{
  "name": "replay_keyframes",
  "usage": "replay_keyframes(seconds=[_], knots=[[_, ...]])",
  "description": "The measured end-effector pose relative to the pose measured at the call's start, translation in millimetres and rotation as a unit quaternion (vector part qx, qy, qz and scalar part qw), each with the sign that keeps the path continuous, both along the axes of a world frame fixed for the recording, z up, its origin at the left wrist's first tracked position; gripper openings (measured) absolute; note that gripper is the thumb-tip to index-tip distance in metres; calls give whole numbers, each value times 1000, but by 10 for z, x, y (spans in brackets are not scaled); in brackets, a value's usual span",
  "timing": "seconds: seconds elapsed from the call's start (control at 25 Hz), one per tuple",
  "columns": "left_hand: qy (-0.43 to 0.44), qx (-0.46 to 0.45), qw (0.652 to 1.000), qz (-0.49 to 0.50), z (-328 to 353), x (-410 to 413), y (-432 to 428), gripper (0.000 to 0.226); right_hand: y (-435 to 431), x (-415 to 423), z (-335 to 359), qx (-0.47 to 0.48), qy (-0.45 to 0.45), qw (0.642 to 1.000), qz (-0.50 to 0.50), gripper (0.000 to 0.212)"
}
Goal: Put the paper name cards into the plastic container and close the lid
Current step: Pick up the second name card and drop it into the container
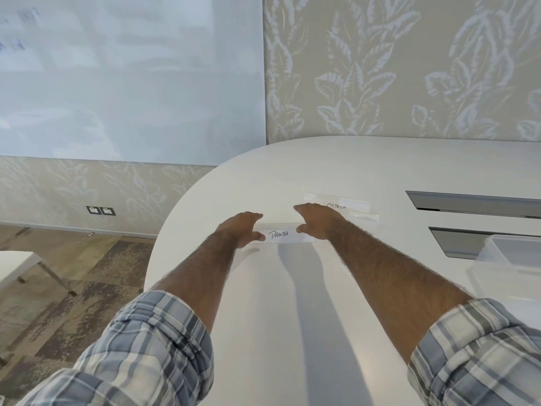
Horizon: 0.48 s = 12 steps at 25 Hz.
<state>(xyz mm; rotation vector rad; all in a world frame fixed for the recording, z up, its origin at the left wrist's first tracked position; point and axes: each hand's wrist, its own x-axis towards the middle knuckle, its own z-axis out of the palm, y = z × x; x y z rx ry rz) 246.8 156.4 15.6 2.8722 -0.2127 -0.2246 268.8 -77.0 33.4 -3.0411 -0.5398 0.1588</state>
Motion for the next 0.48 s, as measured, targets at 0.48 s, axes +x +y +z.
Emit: replay_keyframes(seconds=[0.48], knots=[[25,-8,1000,17,-235,253,90,67,157,312,-327,3,64,998,-13,59]])
